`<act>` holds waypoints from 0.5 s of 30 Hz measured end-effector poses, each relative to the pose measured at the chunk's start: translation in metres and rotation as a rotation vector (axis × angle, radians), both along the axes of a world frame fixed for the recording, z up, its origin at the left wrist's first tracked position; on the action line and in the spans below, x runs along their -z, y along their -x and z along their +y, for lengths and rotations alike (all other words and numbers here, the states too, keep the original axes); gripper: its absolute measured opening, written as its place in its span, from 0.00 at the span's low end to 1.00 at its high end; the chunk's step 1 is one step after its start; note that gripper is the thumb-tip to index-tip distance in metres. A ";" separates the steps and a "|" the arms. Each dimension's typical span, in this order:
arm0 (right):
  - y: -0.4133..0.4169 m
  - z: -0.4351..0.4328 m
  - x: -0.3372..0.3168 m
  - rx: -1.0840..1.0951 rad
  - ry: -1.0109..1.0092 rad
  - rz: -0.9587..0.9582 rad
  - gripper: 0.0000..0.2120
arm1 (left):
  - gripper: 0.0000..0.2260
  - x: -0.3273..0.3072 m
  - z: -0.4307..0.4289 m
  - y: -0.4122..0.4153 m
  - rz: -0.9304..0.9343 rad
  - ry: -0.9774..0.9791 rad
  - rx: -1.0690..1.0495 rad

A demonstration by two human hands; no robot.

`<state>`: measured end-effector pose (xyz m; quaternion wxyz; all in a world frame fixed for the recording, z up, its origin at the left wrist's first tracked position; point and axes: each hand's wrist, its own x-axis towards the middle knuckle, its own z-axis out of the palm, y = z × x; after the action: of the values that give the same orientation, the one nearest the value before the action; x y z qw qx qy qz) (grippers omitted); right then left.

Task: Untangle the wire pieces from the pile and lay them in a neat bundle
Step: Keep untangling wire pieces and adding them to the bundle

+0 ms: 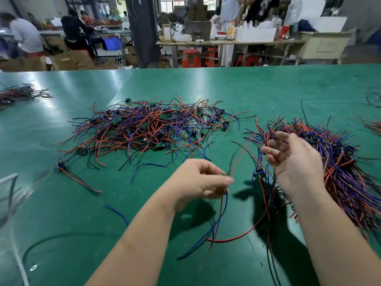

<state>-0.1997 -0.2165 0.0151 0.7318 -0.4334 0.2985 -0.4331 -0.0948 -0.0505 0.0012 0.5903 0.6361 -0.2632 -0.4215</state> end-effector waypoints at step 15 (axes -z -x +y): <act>0.000 0.028 0.007 -0.225 0.642 0.271 0.10 | 0.10 0.000 0.001 -0.018 -0.707 0.100 -0.643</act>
<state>-0.1995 -0.1883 0.0078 0.5552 -0.7246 0.1922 -0.3603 -0.0767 -0.0494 0.0011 0.5951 0.7603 -0.2576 0.0378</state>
